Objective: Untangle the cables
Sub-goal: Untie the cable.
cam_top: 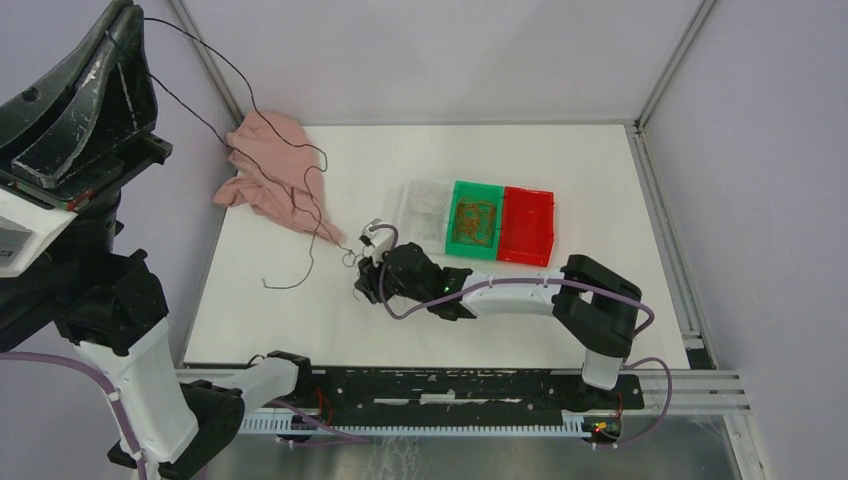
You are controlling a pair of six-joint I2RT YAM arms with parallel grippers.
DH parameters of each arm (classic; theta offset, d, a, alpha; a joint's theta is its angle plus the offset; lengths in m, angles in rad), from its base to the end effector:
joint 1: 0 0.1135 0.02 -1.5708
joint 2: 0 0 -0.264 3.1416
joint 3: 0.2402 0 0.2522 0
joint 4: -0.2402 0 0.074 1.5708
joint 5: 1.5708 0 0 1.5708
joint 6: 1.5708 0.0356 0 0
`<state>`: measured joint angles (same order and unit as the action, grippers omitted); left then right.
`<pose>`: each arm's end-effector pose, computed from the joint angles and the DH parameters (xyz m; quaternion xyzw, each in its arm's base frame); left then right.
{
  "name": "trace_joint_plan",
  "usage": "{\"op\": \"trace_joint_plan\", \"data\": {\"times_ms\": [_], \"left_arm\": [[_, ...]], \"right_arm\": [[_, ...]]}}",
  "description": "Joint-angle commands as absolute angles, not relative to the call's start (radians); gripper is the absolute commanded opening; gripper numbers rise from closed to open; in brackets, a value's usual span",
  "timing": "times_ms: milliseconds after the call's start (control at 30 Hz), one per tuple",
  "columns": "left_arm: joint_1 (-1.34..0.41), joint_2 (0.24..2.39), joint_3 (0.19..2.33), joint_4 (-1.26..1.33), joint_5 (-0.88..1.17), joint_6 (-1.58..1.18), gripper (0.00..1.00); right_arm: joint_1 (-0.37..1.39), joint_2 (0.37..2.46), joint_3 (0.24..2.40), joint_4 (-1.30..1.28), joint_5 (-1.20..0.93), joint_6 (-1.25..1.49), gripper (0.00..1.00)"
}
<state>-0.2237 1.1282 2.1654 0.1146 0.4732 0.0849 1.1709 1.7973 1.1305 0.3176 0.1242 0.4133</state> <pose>0.0187 -0.0209 0.6900 0.2576 0.1645 -0.1146 0.9452 0.1643 0.3774 0.2290 -0.2693 0.7728 0.3718 0.4382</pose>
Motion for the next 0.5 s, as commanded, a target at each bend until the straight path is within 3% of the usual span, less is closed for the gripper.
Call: {"op": "trace_joint_plan", "data": {"times_ms": [0, 467], "left_arm": [[-0.217, 1.155, 2.219, 0.165, 0.45, 0.127, 0.03], [-0.153, 1.216, 2.36, 0.451, 0.317, 0.365, 0.03]], "right_arm": [[1.17, 1.812, 1.067, 0.39, 0.156, 0.449, 0.41], [1.161, 1.8, 0.865, 0.468, 0.209, 0.493, 0.4]]}}
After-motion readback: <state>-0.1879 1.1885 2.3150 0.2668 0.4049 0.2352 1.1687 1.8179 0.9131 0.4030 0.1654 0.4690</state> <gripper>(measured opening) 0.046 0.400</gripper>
